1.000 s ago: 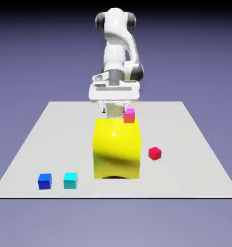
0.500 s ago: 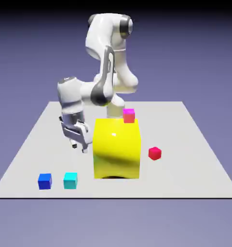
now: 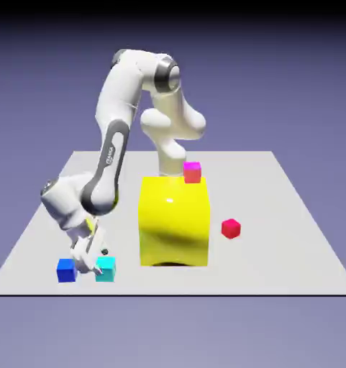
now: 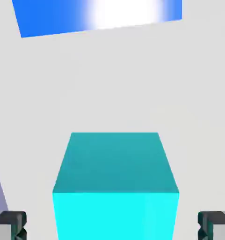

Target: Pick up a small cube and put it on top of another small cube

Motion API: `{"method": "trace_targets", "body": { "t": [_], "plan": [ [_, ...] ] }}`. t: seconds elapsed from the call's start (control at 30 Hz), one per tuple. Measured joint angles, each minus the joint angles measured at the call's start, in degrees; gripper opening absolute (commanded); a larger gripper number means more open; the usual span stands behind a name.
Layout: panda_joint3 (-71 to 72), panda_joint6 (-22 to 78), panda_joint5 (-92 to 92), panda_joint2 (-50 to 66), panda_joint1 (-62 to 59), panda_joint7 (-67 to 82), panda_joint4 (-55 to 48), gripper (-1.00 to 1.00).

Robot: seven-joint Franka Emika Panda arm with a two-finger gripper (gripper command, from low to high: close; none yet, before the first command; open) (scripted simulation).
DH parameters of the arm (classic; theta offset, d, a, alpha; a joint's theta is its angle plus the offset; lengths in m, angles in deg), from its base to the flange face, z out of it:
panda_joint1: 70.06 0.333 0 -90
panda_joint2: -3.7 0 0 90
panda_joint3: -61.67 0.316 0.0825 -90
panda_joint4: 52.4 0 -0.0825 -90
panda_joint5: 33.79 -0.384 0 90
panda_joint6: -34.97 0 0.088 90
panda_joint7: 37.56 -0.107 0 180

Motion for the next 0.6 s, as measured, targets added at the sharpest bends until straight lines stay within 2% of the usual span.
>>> {"method": "trace_targets", "body": {
  "t": [0.2,0.6],
  "plan": [
    [-2.0,6.3,8.6,-9.1,1.5,-3.1,1.0,-1.00],
    [7.6,19.5,30.1,-34.0,11.9,14.6,7.3,-1.00]
  ]
}}
